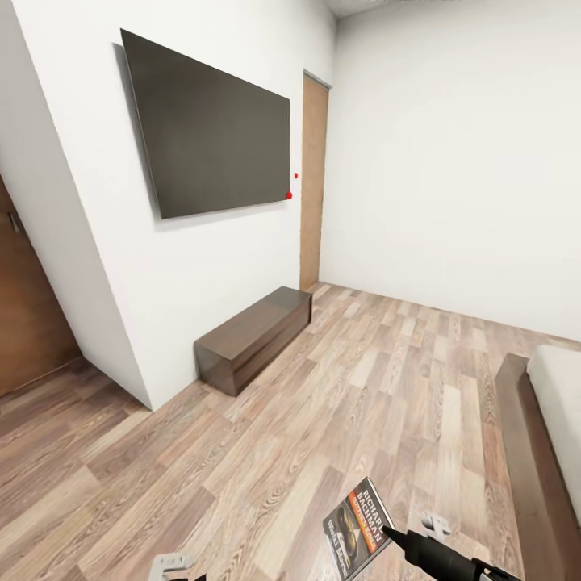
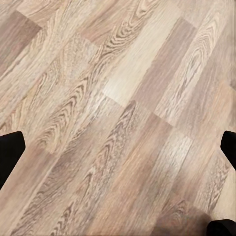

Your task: In the bedroom, move the book from the bed onto either nightstand, and place the two sandals side by side next to the bed.

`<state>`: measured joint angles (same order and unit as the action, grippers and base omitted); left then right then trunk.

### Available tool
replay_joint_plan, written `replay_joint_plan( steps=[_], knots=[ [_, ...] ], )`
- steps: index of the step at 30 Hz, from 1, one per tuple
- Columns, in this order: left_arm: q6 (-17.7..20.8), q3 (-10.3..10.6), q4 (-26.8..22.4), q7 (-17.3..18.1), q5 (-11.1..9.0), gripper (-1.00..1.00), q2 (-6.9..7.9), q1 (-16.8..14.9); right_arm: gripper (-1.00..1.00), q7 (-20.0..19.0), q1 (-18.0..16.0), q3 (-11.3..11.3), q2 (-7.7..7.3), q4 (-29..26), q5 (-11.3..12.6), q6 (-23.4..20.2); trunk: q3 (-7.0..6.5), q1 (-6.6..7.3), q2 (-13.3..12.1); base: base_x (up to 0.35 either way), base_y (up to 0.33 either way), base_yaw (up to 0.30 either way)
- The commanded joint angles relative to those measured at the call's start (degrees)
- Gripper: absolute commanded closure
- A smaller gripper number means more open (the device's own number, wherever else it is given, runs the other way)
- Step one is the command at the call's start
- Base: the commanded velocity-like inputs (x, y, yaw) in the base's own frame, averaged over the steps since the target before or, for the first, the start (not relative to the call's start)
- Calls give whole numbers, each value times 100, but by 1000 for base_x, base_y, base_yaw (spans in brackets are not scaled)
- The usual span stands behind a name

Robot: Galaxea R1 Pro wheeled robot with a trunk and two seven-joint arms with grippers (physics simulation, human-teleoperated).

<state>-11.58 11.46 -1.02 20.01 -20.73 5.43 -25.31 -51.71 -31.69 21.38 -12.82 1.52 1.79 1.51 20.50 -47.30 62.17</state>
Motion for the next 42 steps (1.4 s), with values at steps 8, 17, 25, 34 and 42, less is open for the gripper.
replay_joint_plan(
  steps=[8, 17, 25, 34, 42],
  knots=[
    [-20, 49, 5, 21, -54, -100, 4, -5, 100, -15, -8, 24, -2, 15, 22, 16, 6, 0, 5, 11, 2, -300],
    [-20, 49, 5, 21, -54, -100, 10, -3, 100, -15, -7, 24, -2, 15, 23, 16, 6, 0, 5, 255, 85, -299],
    [-20, 45, 5, 21, -54, -100, 5, -5, 100, -15, -7, 24, -2, 15, 23, 16, 6, 0, 5, 257, 97, -296],
    [-20, 48, 5, 21, -54, -100, 4, -1, 100, -15, -11, 24, -2, 15, 23, 16, 6, 0, 5, 24, 12, -289],
    [-20, 49, 5, 21, -54, -100, 2, -7, 100, -18, -9, 24, -2, 15, 23, 16, 6, 0, 5, 0, 0, -287]
  ],
)
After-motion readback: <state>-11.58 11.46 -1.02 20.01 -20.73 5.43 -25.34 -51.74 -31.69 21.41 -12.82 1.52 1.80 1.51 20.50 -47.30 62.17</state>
